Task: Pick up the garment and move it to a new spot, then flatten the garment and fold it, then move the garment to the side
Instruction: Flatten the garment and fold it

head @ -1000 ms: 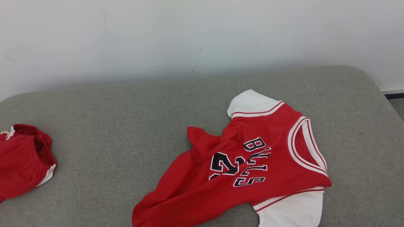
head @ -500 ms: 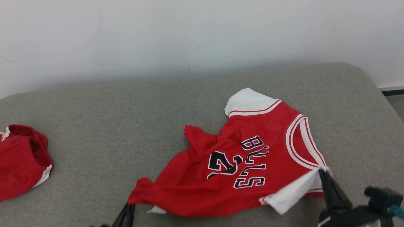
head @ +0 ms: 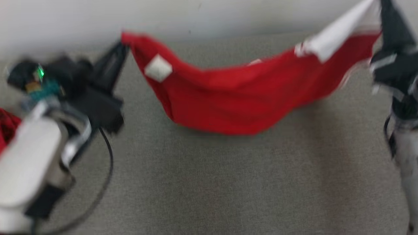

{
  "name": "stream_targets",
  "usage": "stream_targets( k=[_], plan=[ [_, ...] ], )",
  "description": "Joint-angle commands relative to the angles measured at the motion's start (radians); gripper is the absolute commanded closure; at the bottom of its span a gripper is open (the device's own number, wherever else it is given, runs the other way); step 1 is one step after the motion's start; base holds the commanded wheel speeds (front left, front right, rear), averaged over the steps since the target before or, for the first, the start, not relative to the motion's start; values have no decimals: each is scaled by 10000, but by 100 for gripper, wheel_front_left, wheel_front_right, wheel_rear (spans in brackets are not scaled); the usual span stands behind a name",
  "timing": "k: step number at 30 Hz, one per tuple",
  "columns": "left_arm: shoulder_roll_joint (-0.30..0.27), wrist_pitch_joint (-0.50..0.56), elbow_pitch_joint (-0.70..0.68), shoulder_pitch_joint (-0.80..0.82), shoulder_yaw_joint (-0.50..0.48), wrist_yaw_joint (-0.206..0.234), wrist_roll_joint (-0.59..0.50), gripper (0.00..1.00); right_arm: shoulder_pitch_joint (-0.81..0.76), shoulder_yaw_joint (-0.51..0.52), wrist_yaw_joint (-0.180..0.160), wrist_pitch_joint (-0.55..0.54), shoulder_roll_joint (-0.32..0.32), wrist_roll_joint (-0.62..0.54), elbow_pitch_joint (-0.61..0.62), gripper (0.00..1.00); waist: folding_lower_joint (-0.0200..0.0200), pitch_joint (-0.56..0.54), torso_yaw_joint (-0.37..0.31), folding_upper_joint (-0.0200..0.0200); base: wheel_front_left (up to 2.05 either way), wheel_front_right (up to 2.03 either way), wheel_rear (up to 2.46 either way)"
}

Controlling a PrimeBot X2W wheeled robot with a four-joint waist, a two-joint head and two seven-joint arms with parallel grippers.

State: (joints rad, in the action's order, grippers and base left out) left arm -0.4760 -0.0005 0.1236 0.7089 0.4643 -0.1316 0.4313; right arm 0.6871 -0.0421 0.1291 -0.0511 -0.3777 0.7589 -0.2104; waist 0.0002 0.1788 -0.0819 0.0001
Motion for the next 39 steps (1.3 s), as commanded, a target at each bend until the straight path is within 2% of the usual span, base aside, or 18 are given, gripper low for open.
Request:
stream_targets(
  k=[1,5,8,13,18,24,28,34,39],
  plan=[
    [-199,298,251,1118,190,25,453,100,1040,-9,24,-254,-88,77,-288,100,-2,1327,-56,-1,0,0,0],
    [-480,1017,1344,4409,642,25,1578,100,4306,-106,24,-846,-72,-33,-1521,100,-2,2423,-104,-1,0,0,0],
    [-302,1247,2283,6623,560,23,2191,100,6653,-75,24,-1007,52,-219,-2682,100,-2,3117,-150,-1,0,0,0],
    [-77,1229,3650,9741,811,23,2190,100,9864,-381,24,-723,54,-991,-4200,100,-2,3935,-172,-1,0,0,0],
    [151,708,4978,11781,1332,25,2146,100,11789,-635,25,-240,66,-1569,-5381,100,-2,4241,-198,-1,0,0,0],
    [188,227,6121,13044,2033,23,2452,100,12884,-970,25,36,-26,-1619,-6208,100,-2,4548,-289,-1,0,0,0],
    [191,-65,6531,13207,2590,23,2887,100,13021,-1254,25,113,-80,-1465,-6406,100,-2,4777,-283,-1,0,0,0],
    [-28,-465,6775,12902,3243,23,3525,100,12571,-1828,25,82,-187,-1074,-6233,100,-2,4911,-346,-1,0,0,0],
    [-394,-1194,6422,11909,3694,23,4189,100,11486,-2355,25,-43,-547,-256,-5487,100,-2,4590,-265,-1,0,0,0]
  ],
)
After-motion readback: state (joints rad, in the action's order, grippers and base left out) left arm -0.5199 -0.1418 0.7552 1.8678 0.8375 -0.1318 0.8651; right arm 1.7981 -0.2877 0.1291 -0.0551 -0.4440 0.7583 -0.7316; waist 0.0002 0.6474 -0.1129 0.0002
